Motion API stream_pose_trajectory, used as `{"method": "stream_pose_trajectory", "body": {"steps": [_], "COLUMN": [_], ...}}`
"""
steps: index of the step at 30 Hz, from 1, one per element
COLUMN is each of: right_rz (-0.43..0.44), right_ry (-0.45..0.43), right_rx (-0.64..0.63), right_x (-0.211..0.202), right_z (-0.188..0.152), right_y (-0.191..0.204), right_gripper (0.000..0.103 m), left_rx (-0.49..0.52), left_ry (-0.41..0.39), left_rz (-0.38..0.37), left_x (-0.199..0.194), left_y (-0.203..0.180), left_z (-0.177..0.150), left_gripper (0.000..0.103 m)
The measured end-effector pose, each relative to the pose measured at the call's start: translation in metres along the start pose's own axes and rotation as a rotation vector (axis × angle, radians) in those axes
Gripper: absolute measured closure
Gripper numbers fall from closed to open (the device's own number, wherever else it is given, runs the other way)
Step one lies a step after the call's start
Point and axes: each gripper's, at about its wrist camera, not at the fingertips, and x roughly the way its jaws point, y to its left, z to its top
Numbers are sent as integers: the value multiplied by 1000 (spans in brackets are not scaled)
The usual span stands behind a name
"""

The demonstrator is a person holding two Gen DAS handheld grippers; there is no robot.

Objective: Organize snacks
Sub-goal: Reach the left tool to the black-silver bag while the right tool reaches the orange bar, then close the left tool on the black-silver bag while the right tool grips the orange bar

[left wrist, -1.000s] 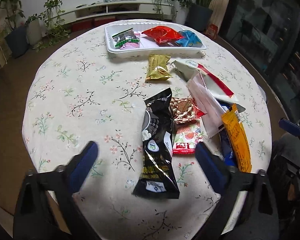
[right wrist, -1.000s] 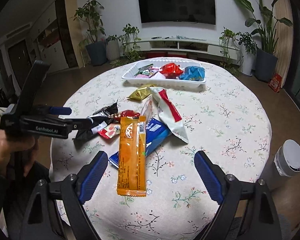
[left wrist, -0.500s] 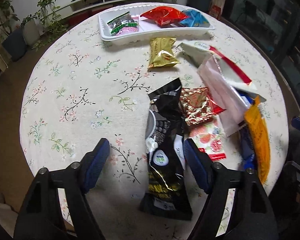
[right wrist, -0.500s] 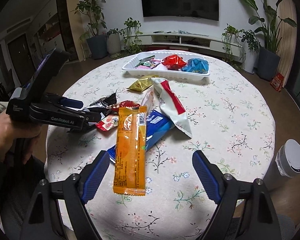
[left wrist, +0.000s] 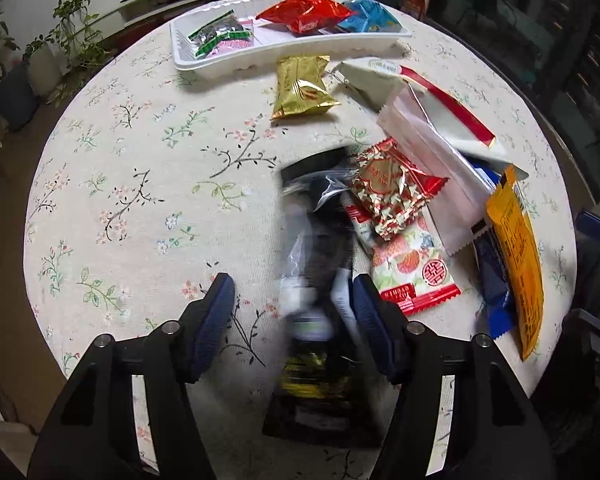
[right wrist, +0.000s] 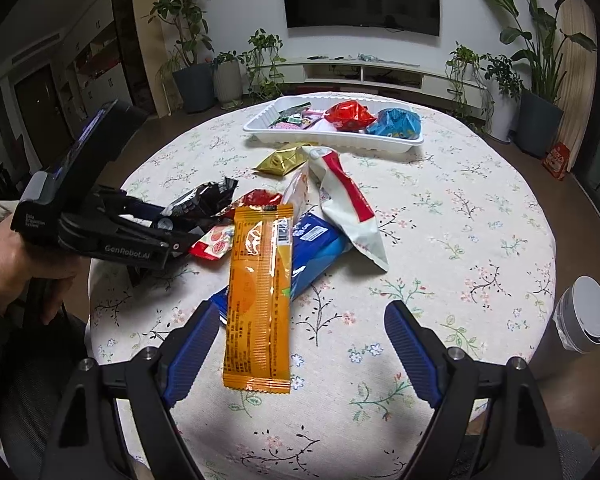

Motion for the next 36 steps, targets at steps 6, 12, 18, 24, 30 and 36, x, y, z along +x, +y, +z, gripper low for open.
{"method": "stream_pose_trajectory", "body": {"steps": [6, 12, 18, 24, 30, 36], "right_rz": [-11, -1, -10, -8, -2, -15], "right_ry": [-9, 6, 26, 50, 59, 66], "right_rx": [-39, -33, -34, -43, -40, -62], "right_x": [0, 7, 13, 23, 29, 37], "right_z": [6, 12, 9, 11, 12, 14], "right_y": [8, 11, 13, 16, 19, 24], "right_gripper": [22, 26, 26, 38, 39, 47], "left_rx": [-19, -46, -57, -66, -68, -73], "left_ry": [-24, -44, -59, -70, -75, -78], "left_rz": [-14, -31, -43, -57, -59, -64], "left_x": [-5, -8, -10, -11, -12, -12], "left_y": [3, 9, 10, 11, 11, 12], "left_z": [-4, -7, -10, -13, -13, -13], "left_gripper": [67, 76, 80, 82, 82, 82]}}
